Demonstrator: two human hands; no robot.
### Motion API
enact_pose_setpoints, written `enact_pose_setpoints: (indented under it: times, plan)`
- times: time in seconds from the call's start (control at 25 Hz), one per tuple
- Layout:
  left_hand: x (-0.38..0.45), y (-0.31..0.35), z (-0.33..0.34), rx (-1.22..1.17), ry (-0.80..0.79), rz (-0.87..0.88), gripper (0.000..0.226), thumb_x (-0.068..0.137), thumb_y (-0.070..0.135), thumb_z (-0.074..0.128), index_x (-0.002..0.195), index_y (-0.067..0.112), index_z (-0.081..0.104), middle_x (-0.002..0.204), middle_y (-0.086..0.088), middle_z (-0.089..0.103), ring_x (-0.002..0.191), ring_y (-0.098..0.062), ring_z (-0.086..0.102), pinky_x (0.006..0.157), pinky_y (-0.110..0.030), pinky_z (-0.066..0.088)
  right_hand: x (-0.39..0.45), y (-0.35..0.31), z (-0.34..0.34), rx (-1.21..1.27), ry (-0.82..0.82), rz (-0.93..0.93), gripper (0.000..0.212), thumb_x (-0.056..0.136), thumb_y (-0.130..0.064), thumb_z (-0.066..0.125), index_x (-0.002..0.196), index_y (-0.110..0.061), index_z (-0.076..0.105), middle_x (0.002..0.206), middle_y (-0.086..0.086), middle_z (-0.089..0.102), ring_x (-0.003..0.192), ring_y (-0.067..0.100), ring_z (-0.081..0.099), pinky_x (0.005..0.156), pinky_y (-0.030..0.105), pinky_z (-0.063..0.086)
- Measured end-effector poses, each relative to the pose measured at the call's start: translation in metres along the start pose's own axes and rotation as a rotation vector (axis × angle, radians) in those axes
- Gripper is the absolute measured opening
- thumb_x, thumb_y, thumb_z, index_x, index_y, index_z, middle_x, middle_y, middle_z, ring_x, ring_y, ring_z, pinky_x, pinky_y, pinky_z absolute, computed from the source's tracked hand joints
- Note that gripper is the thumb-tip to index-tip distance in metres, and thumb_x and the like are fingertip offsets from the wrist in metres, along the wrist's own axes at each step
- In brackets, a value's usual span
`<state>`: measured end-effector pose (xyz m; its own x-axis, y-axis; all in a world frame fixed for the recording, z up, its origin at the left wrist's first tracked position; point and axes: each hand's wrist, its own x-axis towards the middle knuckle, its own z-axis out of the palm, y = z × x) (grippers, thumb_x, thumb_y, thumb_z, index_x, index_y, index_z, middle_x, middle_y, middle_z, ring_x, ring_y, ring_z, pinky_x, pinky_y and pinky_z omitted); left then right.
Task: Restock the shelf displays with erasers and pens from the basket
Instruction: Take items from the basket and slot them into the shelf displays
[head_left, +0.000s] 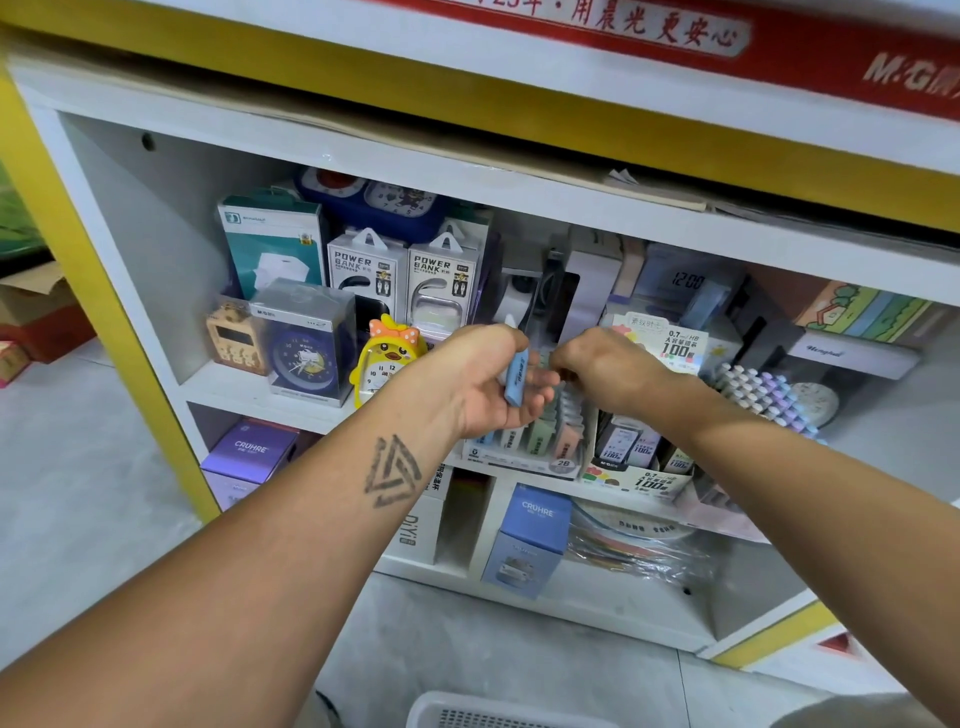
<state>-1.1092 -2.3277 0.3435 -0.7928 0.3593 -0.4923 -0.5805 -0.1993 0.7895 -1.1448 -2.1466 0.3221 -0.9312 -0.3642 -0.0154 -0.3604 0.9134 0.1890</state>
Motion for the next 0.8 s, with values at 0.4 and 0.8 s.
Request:
enact_pose_setpoints:
  times: [0.4,0.8]
  plan:
    - [0.001,-0.006,0.008,-0.005,-0.026,-0.004,0.014,0.101,0.004,0.046,0.099,-0.001,0.058,0.089,-0.016,0.061,0.078,-0.023,0.061,0.073,-0.036,0.056,-0.013,-0.010,-0.035,0.920,0.144,0.324,0.012,0.098,-0.012,0.059,0.101,-0.011,0.071,0.090,0.009,0.073,0.074,0.018,0.068,0.062,0.029,0.054]
    - [-0.007,-0.010,0.014,0.091,-0.197,0.014,0.028,0.099,-0.005,0.042,0.122,-0.009,0.056,0.090,-0.017,0.064,0.081,-0.024,0.062,0.073,-0.031,0.052,-0.039,0.002,-0.054,1.357,0.095,0.223,0.011,0.090,-0.015,0.072,0.098,-0.012,0.079,0.089,0.006,0.077,0.079,0.013,0.068,0.073,0.028,0.052]
